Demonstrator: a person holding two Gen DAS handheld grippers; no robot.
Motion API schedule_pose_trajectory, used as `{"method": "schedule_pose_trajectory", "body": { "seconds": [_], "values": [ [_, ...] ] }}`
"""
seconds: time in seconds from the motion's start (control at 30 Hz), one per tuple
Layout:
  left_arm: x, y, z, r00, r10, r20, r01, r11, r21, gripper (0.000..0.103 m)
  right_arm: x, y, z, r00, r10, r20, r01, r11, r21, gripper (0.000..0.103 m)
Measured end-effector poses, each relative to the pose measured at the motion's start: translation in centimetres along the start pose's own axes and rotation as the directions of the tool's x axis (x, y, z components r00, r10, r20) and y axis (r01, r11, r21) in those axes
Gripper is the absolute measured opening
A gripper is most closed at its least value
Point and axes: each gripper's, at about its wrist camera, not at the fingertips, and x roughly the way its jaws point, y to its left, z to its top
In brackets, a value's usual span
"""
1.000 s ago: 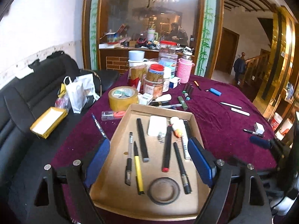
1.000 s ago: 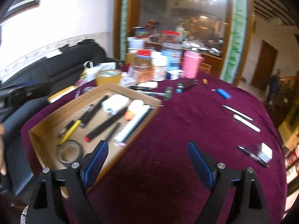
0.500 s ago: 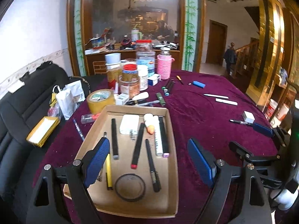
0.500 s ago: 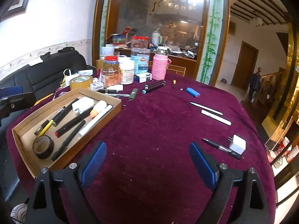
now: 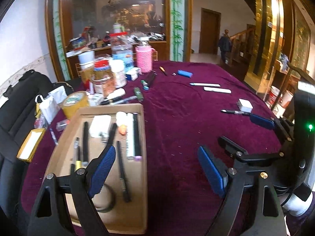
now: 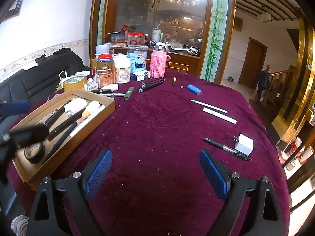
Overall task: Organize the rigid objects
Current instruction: 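Open both tools and withdraw them from the box, then grasp the white charger cube with the left tool while the right grasps the black pen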
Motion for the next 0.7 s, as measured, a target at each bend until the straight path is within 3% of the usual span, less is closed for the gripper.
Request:
{"method": "schedule_pose_trajectory", "body": {
  "seconds": [0.2,0.33,0.4,0.53,0.6,0.7],
  "values": [
    [2.3,-2.1,-0.2,0.997,-0.052,-0.061,0.053,0.998,0.013,0.085,0.8,-2.4,-0.2,0.998,-0.067,-0.023,0.067,0.998,0.0,0.093],
    [3.2,-3.2,-0.7,0.99,-0.104,-0.091,0.105,0.994,0.01,0.085,2.8,-10.0,0.3,0.988,-0.114,-0.101,0.127,0.983,0.136,0.093],
    [3.5,-3.6,-0.9,0.988,-0.118,-0.102,0.12,0.993,0.011,0.085,4.6,-16.4,0.5,0.985,-0.115,-0.128,0.146,0.951,0.272,0.093],
    [4.2,-3.9,-1.2,0.982,-0.135,-0.135,0.135,0.991,-0.007,0.085,8.7,-25.2,0.9,0.988,-0.041,-0.152,0.107,0.879,0.464,0.093],
    [4.3,-3.8,-1.2,0.981,-0.129,-0.144,0.129,0.992,-0.011,0.085,10.8,-27.2,1.0,0.987,0.007,-0.161,0.077,0.856,0.511,0.092],
    [4.2,-3.5,-1.1,0.982,-0.117,-0.145,0.116,0.993,-0.014,0.085,14.5,-28.8,0.8,0.973,0.15,-0.175,-0.022,0.814,0.58,0.092]
  ]
}}
